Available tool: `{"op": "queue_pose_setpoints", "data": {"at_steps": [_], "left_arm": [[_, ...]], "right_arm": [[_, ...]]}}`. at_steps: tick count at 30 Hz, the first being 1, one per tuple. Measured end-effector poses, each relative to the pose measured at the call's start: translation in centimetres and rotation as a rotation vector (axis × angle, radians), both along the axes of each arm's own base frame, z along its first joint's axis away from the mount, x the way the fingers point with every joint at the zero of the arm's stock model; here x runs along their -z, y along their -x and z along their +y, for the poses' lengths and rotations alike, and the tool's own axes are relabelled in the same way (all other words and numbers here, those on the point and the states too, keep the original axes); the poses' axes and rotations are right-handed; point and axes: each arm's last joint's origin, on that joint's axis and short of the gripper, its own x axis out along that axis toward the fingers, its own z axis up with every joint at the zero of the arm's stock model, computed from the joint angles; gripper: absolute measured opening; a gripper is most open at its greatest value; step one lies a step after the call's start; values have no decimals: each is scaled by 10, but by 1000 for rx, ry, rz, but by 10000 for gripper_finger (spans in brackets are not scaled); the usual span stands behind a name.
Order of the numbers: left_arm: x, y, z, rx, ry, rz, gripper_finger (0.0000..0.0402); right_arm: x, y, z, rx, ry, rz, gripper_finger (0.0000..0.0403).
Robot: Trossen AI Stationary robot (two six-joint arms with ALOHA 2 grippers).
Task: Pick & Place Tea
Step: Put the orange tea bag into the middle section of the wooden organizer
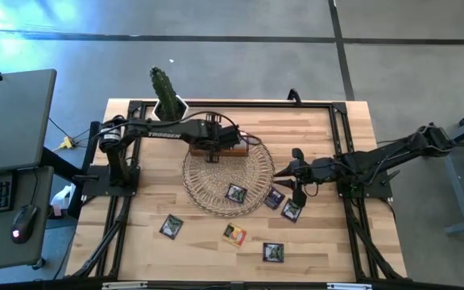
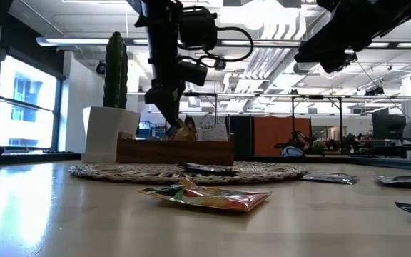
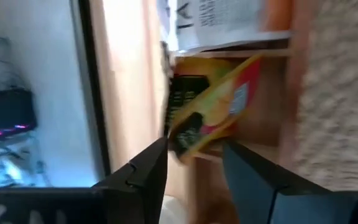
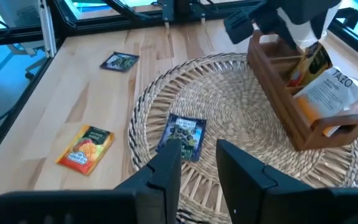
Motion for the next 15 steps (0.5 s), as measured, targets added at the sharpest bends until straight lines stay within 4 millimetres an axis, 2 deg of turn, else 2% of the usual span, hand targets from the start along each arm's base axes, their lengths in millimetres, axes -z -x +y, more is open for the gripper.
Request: {"op": "queue_pose_setpoints", "data": {"at_steps": [6, 15], "left_arm": [[2, 6, -1, -68, 54, 14, 152], [0, 4, 1, -79, 11, -10, 152]], "right_arm": [[0, 0, 0, -3, 6, 0, 98], [0, 0, 0, 13, -10, -1, 98]]}}
